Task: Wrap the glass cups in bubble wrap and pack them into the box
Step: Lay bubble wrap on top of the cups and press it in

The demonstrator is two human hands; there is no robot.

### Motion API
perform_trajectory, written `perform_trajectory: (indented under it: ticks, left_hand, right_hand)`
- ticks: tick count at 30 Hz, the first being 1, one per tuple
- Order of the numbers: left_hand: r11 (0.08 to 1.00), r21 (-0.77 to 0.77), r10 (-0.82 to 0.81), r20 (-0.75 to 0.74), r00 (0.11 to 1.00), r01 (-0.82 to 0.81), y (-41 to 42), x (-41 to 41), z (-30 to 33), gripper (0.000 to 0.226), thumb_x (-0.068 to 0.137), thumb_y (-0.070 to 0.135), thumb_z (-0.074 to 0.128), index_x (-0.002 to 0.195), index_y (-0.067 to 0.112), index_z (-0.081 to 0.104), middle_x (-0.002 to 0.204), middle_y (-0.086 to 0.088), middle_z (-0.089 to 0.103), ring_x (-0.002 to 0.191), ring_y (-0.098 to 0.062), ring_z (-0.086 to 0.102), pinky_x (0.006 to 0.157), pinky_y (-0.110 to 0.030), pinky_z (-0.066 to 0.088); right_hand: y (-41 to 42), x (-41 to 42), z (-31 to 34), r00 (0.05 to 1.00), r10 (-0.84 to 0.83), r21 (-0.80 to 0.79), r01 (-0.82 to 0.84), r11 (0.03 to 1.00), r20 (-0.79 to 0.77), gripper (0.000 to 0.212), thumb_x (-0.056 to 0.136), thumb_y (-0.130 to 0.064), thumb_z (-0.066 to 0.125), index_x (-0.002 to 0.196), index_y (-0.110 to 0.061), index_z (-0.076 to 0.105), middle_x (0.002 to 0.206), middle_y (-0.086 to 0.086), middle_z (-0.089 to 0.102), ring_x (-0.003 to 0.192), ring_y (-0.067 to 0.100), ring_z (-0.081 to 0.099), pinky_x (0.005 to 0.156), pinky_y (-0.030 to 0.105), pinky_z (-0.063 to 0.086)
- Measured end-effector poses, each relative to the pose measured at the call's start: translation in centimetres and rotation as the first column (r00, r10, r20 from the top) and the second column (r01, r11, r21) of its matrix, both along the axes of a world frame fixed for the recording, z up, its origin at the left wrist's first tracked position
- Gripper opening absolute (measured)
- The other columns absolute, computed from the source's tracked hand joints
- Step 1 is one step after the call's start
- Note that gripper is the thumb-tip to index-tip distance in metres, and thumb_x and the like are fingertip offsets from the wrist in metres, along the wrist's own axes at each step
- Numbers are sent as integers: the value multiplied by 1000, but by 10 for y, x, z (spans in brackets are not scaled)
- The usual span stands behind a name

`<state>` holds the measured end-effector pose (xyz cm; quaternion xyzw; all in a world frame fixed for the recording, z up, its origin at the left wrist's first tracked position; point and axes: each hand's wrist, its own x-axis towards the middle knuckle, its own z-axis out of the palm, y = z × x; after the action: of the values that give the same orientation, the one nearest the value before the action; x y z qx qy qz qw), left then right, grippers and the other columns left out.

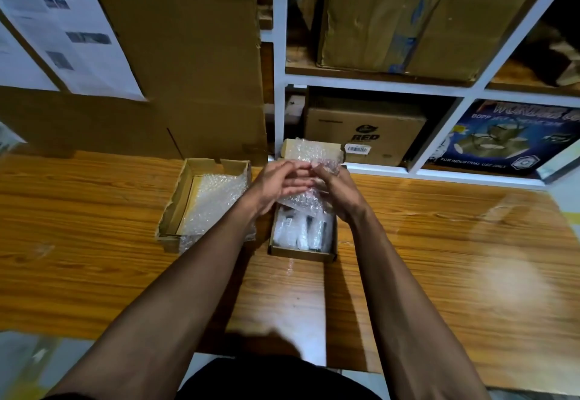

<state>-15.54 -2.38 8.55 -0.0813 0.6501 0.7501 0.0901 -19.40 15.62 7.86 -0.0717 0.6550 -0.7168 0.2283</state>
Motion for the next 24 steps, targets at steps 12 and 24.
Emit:
perform_trajectory:
  ticks: [12, 24]
  left_hand:
    - [988, -70, 147, 113, 983, -140, -12, -7, -23, 49, 79, 33, 86, 123, 16, 72, 126, -6, 73, 118, -24, 68, 106, -50, 54]
    - [991, -16, 135, 17, 991, -135, -8, -4, -13, 26, 103, -9, 52, 94, 4, 73, 116, -7, 70, 115, -22, 65, 93, -29, 60]
  right_hand:
    - [31, -2, -13, 995, 5, 1, -6, 1000, 104, 19, 97, -13, 70, 115, -6, 65, 102, 6, 70, 92, 16, 68, 82, 27, 56]
    - [44, -5, -19, 998, -62, 56, 62, 997, -8, 22, 94, 11, 63, 98, -9, 71, 104, 11, 71, 88, 22, 67, 75, 35, 59]
